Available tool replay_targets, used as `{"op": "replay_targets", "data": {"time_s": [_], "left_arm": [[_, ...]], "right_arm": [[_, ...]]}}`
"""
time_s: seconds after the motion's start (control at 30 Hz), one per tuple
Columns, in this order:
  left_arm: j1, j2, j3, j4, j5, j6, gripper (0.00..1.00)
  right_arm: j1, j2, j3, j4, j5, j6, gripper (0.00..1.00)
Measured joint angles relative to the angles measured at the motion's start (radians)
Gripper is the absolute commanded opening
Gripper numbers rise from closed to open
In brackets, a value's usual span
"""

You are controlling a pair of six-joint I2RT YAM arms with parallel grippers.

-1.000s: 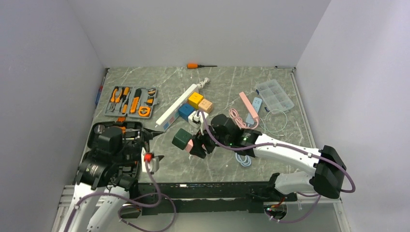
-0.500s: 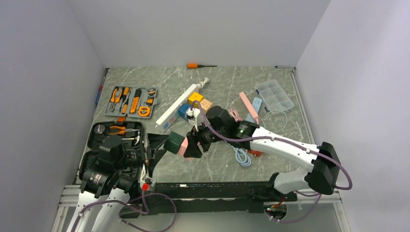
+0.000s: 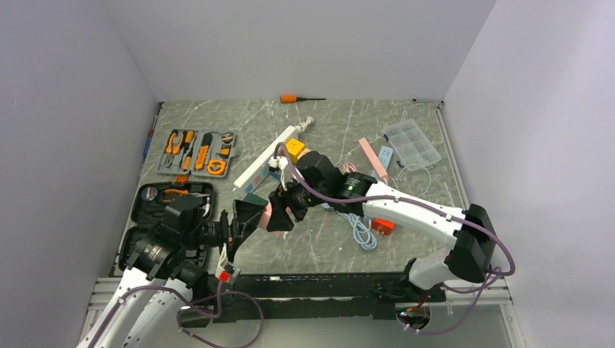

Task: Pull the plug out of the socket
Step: Remove the plug from the socket.

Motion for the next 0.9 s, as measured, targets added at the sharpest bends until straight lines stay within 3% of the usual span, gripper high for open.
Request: {"op": "replay_targets", "data": {"time_s": [0.1, 0.3, 0.47, 0.57, 0.9], "left_arm": [[-0.032, 0.041, 0.012, 0.01, -0.046, -0.016, 0.74], [-0.079, 0.085, 0.034, 0.053, -0.126, -0.07, 0.33], [-0.11, 0.093, 0.04, 0.061, -0.177, -0.091, 0.13], [-0.122, 0.095, 0.044, 0.065, -0.192, -0.095, 0.07], [-0.167, 0.145, 0.064, 0.153, -0.131, -0.111, 0.0]], "right_arm": [[0.006, 0.003, 0.009, -0.01, 0.005, -0.008, 0.0], [0.01, 0.003, 0.022, -0.038, 0.016, -0.027, 0.0], [0.009, 0.001, 0.022, -0.046, 0.025, -0.029, 0.0], [0.01, -0.014, 0.008, -0.042, 0.03, -0.024, 0.0], [0.022, -0.18, -0.082, -0.052, 0.124, 0.035, 0.0]]}}
